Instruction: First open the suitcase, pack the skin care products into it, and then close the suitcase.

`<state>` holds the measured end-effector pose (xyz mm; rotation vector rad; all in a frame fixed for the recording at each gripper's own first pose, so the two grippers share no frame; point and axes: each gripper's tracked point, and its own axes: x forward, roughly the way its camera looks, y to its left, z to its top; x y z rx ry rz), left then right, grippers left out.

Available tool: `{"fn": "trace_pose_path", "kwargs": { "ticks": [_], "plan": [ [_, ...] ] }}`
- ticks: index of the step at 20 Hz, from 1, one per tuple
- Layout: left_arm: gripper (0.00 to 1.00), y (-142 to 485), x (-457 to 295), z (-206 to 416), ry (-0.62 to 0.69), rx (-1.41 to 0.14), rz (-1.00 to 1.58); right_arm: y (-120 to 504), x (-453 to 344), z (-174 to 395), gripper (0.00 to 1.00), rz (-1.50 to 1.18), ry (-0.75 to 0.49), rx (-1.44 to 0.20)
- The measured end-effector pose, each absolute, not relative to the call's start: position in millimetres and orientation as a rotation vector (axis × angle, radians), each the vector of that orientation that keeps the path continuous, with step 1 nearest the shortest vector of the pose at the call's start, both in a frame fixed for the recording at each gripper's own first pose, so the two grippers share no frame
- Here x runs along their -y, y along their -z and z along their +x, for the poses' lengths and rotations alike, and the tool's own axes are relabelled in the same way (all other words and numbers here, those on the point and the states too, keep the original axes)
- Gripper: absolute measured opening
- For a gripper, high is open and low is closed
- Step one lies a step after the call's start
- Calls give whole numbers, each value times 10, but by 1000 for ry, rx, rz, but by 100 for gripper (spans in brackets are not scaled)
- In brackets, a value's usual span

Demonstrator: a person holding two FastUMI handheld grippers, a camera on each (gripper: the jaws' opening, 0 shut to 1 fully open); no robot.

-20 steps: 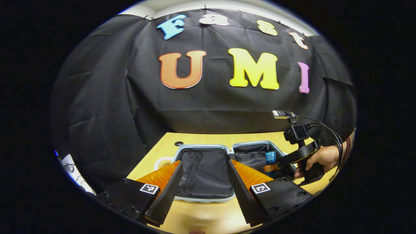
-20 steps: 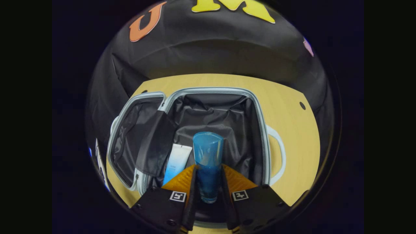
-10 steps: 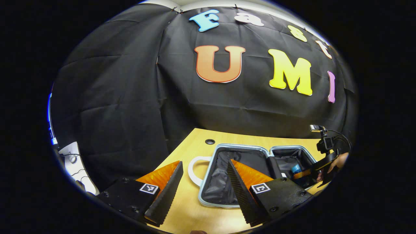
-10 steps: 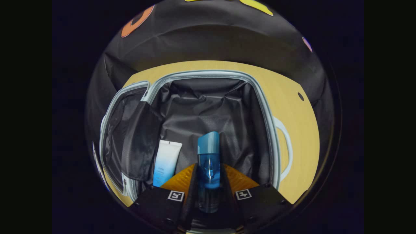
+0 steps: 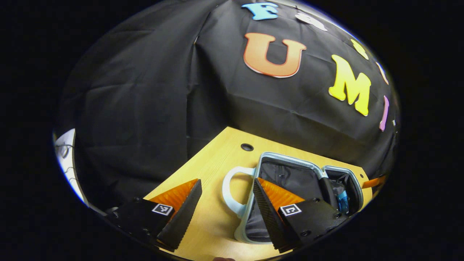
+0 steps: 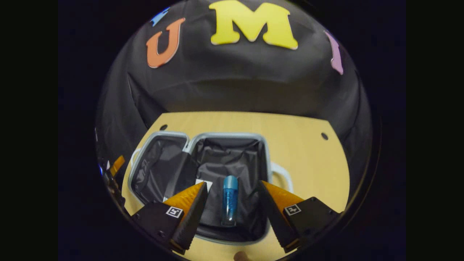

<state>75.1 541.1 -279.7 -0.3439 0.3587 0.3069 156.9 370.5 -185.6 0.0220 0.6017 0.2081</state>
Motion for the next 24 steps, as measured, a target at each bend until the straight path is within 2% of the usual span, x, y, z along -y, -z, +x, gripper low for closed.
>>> {"fn": "trace_pose_path", "kwargs": {
  "ticks": [1, 6, 8, 10, 11, 12, 14, 15, 19, 23, 24],
  "plan": [
    [92, 2918, -5414, 791, -303, -378, -372, 1647, -3604, 1484, 83, 26, -200, -559],
    [91, 3239, -5326, 1028, -250, -397, -546, 966, -3111, 923, 82, -27, -179, -424],
    [84, 3253, -5280, 1097, -214, -390, -679, 887, -2958, 701, 80, -69, -174, -413],
    [77, 3287, -5249, 1141, -189, -388, -789, 841, -2859, 549, 82, -85, -164, -406],
    [68, 3340, -5252, 1134, -192, -403, -799, 811, -2799, 501, 82, -91, -155, -399],
    [75, 3396, -5242, 1151, -193, -412, -801, 791, -2752, 459, 81, -92, -147, -392],
    [20, 3372, -5194, 1196, -184, -409, -821, 735, -2674, 415, 81, -81, -130, -375],
    [22, 3372, -5216, 1225, -184, -404, -832, 713, -2641, 394, 81, -73, -121, -370],
    [8, 3311, -5194, 1207, -179, -397, -835, 690, -2511, 339, 81, -33, -94, -367],
    [4, 2983, -5202, 1189, -198, -375, -700, 587, -2372, 327, 81, -19, -75, -339],
    [12, 2830, -5214, 1189, -209, -358, -678, 538, -2349, 329, 81, -17, -76, -324]
  ]
}}
